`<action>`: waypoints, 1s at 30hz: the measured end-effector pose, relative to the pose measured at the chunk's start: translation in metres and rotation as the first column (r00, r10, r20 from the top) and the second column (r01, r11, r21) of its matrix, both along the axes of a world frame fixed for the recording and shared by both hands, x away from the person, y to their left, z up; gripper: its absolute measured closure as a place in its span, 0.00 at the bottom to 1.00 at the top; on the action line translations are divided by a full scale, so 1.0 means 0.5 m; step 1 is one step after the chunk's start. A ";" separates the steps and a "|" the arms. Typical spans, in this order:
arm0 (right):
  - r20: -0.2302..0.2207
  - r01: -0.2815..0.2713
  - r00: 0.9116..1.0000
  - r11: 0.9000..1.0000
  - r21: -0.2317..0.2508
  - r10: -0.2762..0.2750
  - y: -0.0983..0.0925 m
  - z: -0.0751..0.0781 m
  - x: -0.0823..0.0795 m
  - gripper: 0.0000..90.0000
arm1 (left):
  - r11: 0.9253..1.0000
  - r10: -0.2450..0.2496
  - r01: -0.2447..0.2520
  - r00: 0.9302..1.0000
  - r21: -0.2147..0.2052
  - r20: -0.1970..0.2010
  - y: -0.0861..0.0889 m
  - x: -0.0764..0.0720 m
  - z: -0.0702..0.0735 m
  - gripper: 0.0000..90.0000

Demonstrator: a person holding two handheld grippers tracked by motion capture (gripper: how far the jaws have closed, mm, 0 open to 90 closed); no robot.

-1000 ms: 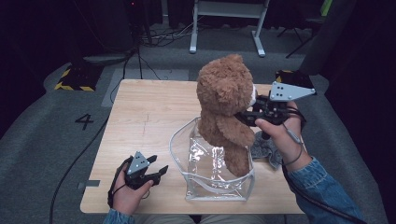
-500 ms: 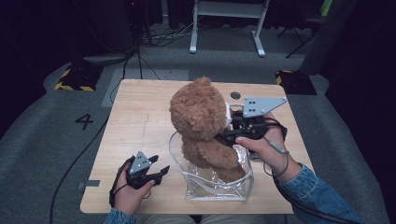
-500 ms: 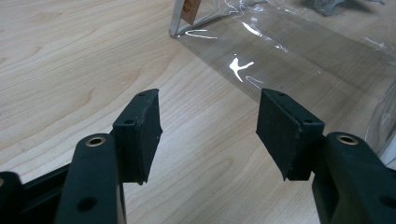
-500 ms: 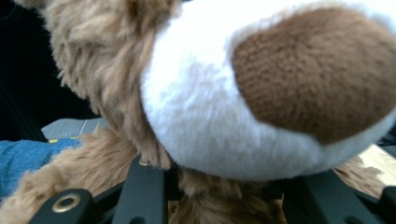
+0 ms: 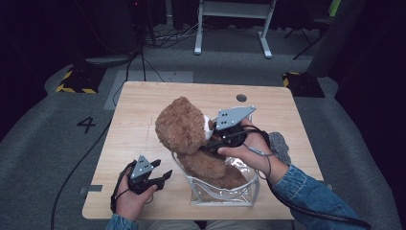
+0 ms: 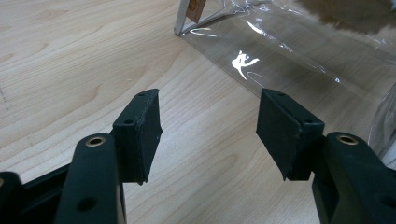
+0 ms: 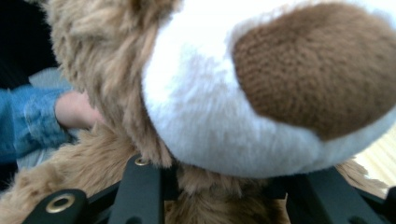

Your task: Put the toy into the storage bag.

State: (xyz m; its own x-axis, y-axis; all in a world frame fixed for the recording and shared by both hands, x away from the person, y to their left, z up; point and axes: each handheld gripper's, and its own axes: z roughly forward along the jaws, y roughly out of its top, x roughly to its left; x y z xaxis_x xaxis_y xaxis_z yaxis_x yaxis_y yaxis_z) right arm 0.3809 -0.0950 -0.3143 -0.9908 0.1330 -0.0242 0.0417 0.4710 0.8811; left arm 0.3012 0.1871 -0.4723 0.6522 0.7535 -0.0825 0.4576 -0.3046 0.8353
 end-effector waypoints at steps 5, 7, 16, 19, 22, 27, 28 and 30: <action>0.008 -0.008 1.000 0.995 -0.100 0.009 0.014 -0.018 -0.003 0.67 | 1.000 0.000 0.000 1.000 0.000 0.001 -0.002 0.001 -0.002 0.45; 0.010 -0.007 1.000 0.990 -0.139 0.008 0.015 -0.024 -0.003 0.66 | 1.000 -0.001 0.001 1.000 0.001 0.000 -0.001 0.000 -0.001 0.45; -0.005 0.015 1.000 0.977 -0.211 -0.016 0.006 -0.045 0.005 0.65 | 1.000 -0.008 0.008 1.000 -0.004 -0.002 -0.004 0.000 0.000 0.45; -0.010 0.037 0.999 0.963 -0.266 -0.041 -0.001 -0.060 0.008 0.65 | 1.000 -0.004 0.004 1.000 0.002 0.002 -0.004 0.000 0.001 0.45; -0.029 0.044 0.998 0.949 -0.311 -0.056 -0.005 -0.069 0.010 0.63 | 1.000 0.001 -0.001 1.000 -0.003 0.003 -0.005 0.000 0.000 0.45; -0.036 0.056 0.996 0.902 -0.428 -0.079 -0.009 -0.092 0.012 0.62 | 1.000 -0.005 0.005 1.000 0.004 0.002 -0.007 0.001 0.001 0.45; -0.036 0.056 0.996 0.902 -0.428 -0.079 -0.009 -0.092 0.012 0.62 | 1.000 -0.005 0.005 1.000 0.004 0.002 -0.007 0.001 0.001 0.45; -0.036 0.049 0.997 0.899 -0.435 -0.072 -0.006 -0.093 0.013 0.62 | 1.000 -0.003 0.003 1.000 0.000 0.000 -0.008 0.001 0.001 0.45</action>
